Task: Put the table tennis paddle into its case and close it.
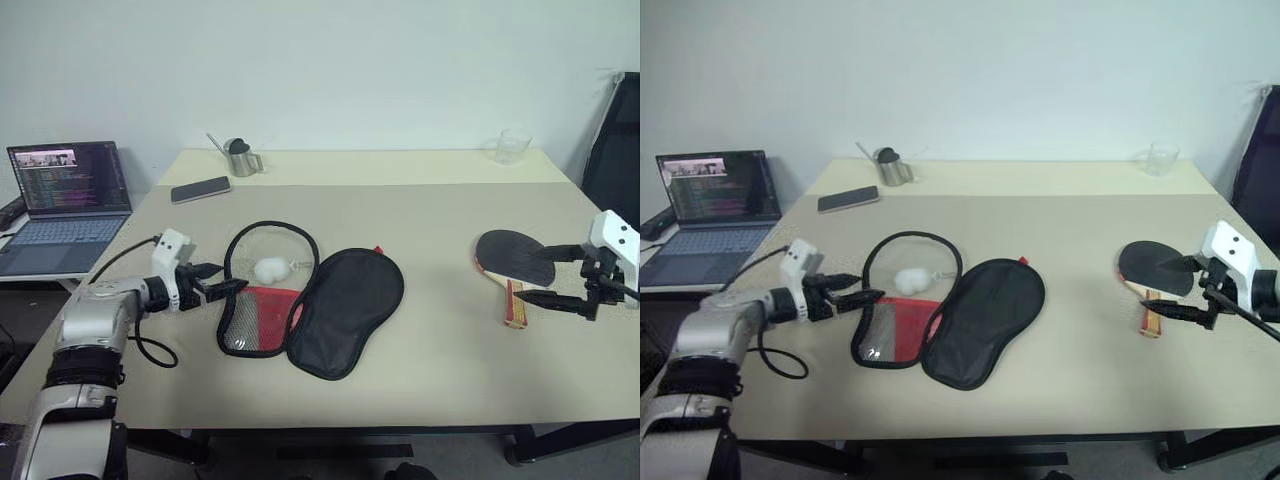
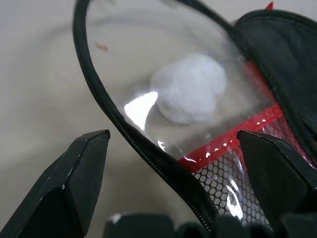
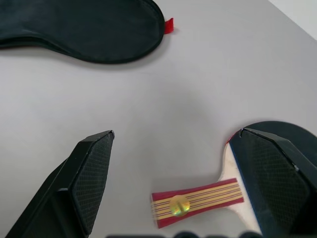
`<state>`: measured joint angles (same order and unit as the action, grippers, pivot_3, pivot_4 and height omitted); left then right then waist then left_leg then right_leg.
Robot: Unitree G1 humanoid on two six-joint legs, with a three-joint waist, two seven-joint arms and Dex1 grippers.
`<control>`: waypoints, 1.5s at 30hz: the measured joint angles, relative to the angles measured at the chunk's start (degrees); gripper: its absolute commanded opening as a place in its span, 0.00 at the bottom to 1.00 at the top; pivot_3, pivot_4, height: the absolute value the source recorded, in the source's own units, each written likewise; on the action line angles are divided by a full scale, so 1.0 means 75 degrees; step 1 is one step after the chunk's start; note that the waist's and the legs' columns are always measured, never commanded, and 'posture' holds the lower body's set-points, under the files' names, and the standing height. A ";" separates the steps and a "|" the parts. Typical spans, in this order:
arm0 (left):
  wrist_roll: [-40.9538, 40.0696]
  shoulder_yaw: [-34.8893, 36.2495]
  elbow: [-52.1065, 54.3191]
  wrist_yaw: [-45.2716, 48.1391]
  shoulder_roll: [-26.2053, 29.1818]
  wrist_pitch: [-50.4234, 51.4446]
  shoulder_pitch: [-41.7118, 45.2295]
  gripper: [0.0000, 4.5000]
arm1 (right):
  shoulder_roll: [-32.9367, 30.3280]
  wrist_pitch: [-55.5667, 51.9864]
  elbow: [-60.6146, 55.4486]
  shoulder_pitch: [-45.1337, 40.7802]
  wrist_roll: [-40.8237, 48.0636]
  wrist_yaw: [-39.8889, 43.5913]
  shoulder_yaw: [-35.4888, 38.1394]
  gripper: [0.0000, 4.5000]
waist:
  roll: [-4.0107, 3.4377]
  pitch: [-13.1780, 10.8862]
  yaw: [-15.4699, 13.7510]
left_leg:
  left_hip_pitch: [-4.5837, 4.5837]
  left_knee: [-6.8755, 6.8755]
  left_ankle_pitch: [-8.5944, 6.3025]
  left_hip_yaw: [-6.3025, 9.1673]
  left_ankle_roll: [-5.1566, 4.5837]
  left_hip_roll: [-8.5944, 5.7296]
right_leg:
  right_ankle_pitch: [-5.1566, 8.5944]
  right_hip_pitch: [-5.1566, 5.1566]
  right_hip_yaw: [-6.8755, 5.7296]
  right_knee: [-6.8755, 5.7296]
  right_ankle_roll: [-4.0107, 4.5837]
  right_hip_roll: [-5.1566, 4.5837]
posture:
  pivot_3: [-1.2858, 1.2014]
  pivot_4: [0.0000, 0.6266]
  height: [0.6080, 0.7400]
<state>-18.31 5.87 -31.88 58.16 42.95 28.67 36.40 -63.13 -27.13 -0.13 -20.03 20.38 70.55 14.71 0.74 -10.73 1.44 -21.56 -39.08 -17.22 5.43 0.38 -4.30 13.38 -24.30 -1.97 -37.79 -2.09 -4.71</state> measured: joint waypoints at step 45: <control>0.0228 0.0786 -0.1083 -0.4540 -0.3797 -0.0909 0.1632 0.00 | -0.0259 -0.0171 -0.0179 -0.0131 0.0149 -0.0269 0.0105 1.00 | 0.0019 0.0009 -0.0259 | 0.0012 -0.0008 0.0006 -0.0001 0.0009 -0.0004 | -0.0001 0.0023 -0.0009 0.0004 -0.0002 -0.0008 | 0.52 0.24 1.00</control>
<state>-16.60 11.76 -40.00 24.11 14.47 21.85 48.64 -65.07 -28.41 -1.47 -21.02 21.50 68.53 15.50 0.88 -10.67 -0.51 -21.48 -39.14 -17.17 5.42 0.45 -4.33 13.38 -24.13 -2.04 -37.76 -2.10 -4.77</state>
